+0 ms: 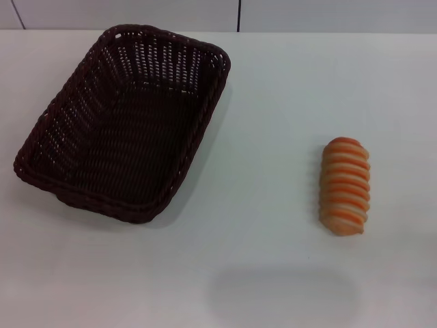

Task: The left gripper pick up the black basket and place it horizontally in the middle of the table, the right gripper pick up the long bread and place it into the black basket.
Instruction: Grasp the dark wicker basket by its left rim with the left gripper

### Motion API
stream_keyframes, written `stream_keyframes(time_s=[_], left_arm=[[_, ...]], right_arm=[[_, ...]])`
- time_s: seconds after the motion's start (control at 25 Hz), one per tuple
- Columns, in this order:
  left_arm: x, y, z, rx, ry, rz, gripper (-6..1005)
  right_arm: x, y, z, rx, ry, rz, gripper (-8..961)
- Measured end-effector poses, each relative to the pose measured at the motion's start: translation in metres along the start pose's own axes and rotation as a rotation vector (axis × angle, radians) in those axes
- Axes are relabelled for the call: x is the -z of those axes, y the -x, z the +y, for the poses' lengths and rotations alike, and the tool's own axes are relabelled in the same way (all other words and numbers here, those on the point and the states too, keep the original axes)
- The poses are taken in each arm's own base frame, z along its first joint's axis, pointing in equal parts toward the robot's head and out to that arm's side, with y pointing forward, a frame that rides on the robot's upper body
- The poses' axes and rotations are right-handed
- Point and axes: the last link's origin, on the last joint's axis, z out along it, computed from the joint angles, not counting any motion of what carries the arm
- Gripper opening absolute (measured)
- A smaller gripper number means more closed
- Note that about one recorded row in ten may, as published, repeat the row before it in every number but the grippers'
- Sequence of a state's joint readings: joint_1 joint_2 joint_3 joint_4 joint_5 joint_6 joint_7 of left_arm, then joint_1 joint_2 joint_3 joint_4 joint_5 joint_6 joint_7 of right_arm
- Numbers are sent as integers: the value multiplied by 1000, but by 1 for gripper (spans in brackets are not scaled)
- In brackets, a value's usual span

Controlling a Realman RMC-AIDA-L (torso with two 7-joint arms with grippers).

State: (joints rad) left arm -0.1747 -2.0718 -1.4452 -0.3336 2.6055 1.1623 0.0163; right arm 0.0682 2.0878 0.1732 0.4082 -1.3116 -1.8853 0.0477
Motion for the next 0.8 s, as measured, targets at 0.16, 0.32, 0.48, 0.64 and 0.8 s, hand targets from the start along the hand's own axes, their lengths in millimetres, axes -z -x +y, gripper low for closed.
stream_keyframes(time_s=[0.16, 0.32, 0.48, 0.64, 0.8], left_arm=[[-1, 0, 0, -6, 1, 1, 786], [-1, 0, 1, -3, 7, 1, 785], [-11, -10, 13, 7, 82, 13, 785], [-29, -26, 15, -10, 144, 7, 785], [-60, -62, 36, -79, 312, -46, 784]], right_arm=[[0, 0, 0, 0, 0, 0, 832], [0, 0, 0, 0, 1, -1, 832], [-2, 0, 1, -2, 6, -3, 832], [-4, -1, 2, -5, 9, 0, 831], [-4, -1, 2, -6, 11, 0, 831]])
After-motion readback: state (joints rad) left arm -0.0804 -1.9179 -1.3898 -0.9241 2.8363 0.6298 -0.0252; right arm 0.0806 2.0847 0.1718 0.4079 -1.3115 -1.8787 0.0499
